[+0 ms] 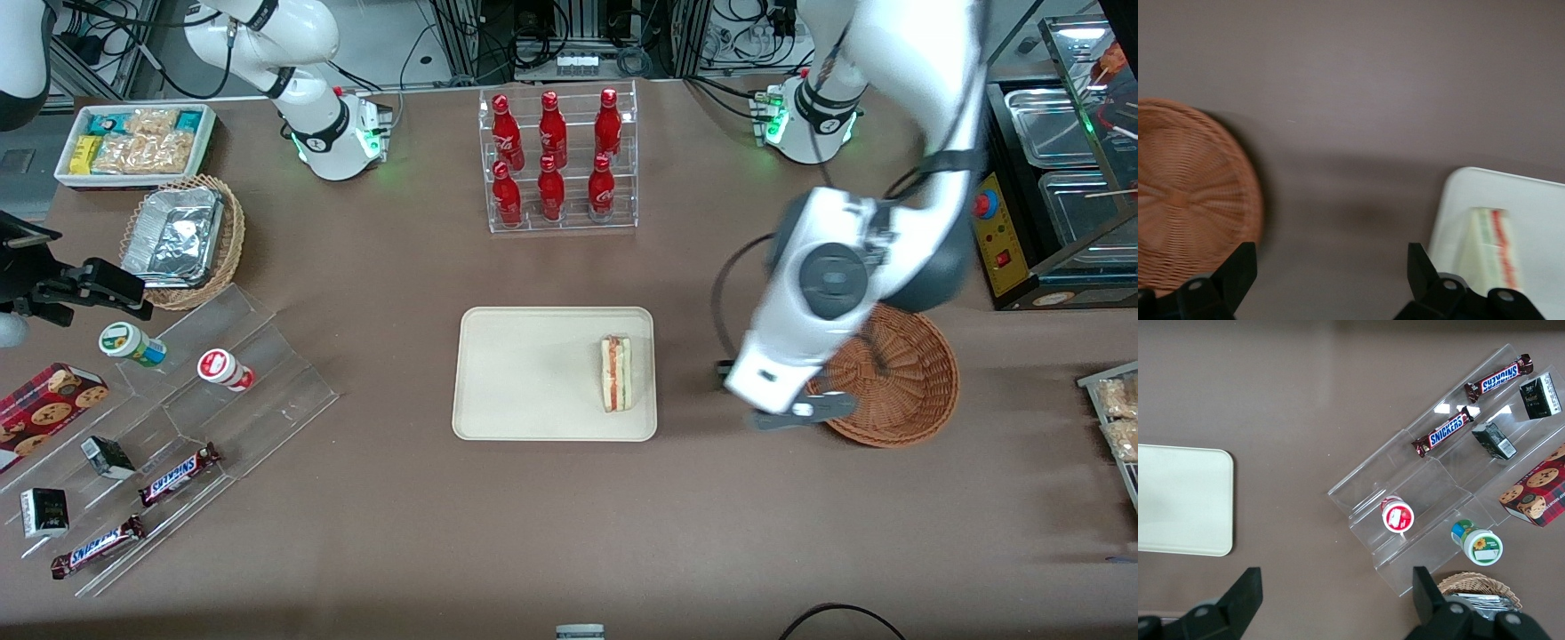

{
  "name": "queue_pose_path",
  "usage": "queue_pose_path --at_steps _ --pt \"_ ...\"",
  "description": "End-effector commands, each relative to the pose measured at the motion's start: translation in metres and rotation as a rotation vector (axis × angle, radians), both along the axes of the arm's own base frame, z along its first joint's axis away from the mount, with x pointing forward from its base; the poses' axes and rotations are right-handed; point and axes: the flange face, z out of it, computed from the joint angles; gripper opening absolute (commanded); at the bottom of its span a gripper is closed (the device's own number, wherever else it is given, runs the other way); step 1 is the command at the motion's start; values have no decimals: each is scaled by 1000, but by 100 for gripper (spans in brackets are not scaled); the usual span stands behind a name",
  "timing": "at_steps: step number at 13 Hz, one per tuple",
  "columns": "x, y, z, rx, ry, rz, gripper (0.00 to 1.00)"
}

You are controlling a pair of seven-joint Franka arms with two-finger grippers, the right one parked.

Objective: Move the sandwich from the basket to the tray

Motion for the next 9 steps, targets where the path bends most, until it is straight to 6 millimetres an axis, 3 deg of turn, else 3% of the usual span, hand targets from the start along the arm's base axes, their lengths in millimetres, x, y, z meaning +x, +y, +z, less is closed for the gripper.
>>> queue_pose_path --at_steps 1,3,6,9 --pt "-15 66 25 0 13 2 100" --pt "-18 98 42 3 32 -4 100" --pt "-39 151 95 -22 53 -49 100" --pt "-53 168 137 -24 37 -177 100"
